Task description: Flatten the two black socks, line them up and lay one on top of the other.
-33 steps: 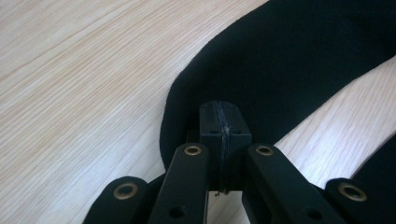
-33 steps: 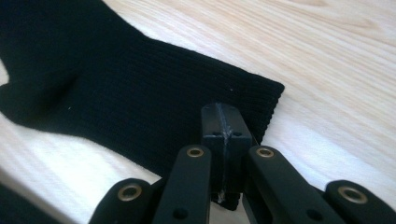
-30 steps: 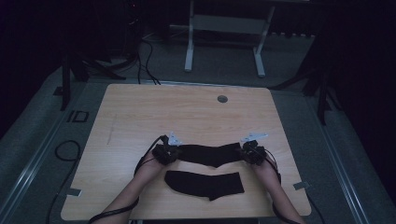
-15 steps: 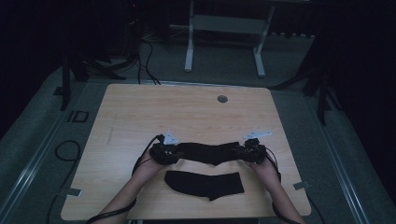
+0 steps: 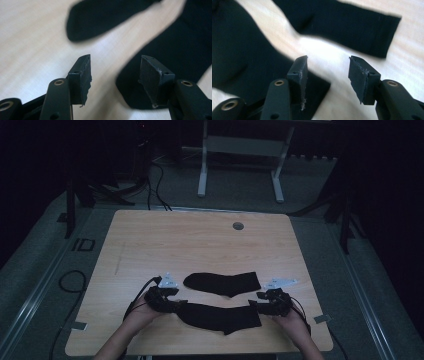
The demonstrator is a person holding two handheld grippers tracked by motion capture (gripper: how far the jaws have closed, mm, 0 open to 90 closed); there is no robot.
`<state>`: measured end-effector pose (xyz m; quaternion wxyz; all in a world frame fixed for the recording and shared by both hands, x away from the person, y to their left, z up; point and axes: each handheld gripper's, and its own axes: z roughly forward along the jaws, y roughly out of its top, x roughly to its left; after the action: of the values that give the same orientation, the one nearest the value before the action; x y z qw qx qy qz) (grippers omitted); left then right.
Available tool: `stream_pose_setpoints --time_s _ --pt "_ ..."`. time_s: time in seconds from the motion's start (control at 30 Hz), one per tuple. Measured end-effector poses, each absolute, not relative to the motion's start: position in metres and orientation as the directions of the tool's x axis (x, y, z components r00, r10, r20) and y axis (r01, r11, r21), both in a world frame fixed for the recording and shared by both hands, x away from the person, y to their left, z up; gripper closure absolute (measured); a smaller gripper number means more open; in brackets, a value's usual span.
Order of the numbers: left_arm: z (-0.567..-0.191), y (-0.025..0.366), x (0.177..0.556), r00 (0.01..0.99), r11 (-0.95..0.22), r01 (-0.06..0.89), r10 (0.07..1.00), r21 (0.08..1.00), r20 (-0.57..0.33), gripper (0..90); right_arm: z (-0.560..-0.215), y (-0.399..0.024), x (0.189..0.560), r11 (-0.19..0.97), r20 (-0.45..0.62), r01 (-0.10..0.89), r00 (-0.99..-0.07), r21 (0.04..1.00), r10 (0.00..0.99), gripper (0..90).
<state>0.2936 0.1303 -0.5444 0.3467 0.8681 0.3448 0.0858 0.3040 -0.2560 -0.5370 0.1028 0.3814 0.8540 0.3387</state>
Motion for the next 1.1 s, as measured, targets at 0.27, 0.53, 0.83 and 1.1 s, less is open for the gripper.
stream_pose_setpoints --time_s 0.27,0.53,0.83,1.1 --pt "-0.560 0.130 0.288 0.745 -0.518 0.557 0.657 0.649 -0.116 50.5 -0.550 -0.261 0.288 0.482 0.090 0.610 -0.673 0.629 0.734 52.4" --pt "-0.559 0.125 0.283 0.757 -0.548 0.532 0.650 0.645 -0.072 69.9 -0.553 -0.249 0.282 0.535 0.016 0.566 -0.697 0.627 0.717 67.3" --pt "-0.559 0.120 0.280 0.756 -0.541 0.536 0.649 0.648 -0.085 85.0 -0.552 -0.245 0.278 0.529 0.024 0.568 -0.696 0.631 0.718 85.3" --pt "-0.538 0.121 0.282 0.769 -0.538 0.513 0.634 0.669 -0.079 85.8 -0.532 -0.249 0.280 0.513 0.029 0.543 -0.705 0.665 0.709 85.6"
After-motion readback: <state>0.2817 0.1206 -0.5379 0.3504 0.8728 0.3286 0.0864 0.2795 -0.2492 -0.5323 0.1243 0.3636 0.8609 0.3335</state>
